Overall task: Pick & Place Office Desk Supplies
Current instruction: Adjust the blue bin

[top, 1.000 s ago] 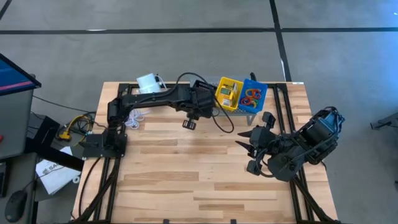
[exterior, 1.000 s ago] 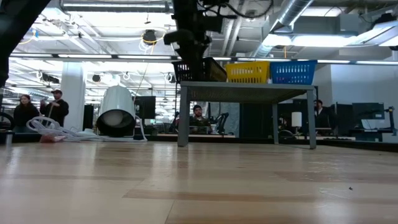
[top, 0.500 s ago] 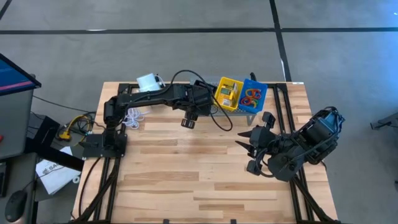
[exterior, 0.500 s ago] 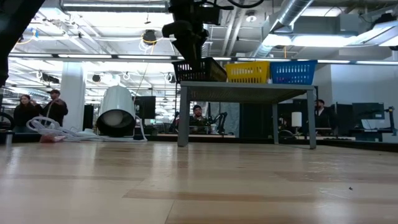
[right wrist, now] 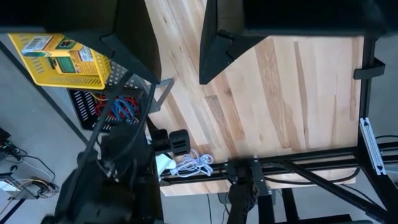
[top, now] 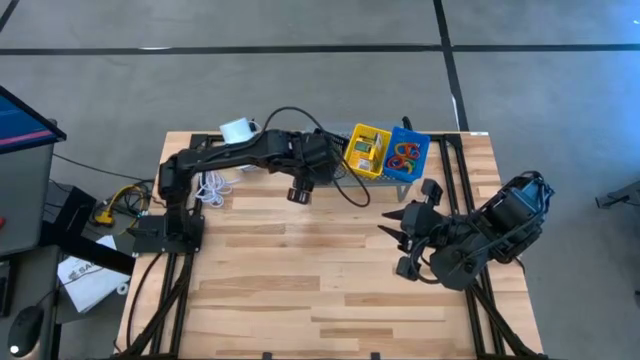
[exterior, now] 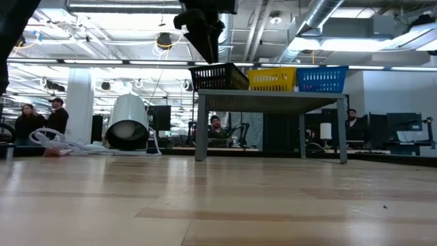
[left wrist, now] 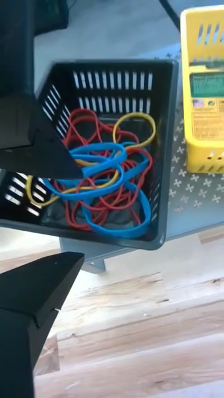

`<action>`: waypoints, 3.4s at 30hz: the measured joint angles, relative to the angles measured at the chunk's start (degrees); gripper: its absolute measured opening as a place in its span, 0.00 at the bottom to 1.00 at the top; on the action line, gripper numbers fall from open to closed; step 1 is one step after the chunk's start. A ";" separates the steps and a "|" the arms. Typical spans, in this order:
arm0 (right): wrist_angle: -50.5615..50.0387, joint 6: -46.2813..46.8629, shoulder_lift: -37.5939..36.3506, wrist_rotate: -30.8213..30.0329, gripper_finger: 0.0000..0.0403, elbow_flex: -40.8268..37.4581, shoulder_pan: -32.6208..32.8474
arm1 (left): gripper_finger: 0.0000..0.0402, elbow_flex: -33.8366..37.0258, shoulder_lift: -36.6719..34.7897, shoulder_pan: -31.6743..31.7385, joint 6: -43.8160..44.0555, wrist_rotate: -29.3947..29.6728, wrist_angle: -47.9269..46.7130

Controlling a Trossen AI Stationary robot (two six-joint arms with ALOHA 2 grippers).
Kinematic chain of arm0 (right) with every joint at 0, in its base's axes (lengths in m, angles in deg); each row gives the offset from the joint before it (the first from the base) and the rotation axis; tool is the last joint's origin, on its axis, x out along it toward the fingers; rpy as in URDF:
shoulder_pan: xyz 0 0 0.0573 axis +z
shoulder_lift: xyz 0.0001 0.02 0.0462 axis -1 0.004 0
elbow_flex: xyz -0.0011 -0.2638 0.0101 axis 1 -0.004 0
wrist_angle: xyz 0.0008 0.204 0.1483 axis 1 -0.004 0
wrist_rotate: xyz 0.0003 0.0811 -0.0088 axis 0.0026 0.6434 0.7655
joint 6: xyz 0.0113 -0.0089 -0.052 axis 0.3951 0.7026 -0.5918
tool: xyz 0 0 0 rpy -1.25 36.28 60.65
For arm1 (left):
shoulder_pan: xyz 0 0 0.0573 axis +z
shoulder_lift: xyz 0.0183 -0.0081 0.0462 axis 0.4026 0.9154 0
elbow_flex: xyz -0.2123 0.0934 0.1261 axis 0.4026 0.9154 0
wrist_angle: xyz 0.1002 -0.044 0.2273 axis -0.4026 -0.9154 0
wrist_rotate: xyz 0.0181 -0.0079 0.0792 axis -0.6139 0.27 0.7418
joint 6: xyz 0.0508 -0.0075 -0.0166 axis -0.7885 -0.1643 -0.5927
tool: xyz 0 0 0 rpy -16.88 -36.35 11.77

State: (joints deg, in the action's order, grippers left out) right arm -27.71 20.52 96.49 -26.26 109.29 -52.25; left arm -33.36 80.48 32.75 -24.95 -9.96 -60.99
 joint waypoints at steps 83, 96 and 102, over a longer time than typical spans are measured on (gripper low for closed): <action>13.49 -24.65 -30.08 39.26 0.00 -56.81 -86.22 | 0.41 53.51 -41.96 31.89 23.87 -29.42 56.41; 17.47 -25.53 -30.01 42.11 0.00 -60.94 -89.48 | 0.41 53.51 -42.29 31.89 24.44 -31.80 56.19; 18.09 -25.53 -29.01 43.38 0.00 -60.94 -89.46 | 0.41 53.51 -42.29 31.89 24.40 -31.78 56.19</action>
State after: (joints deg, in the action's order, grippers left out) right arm -9.63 -5.01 67.48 17.12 48.36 -141.71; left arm 20.15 38.19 64.64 -0.55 -41.74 -4.80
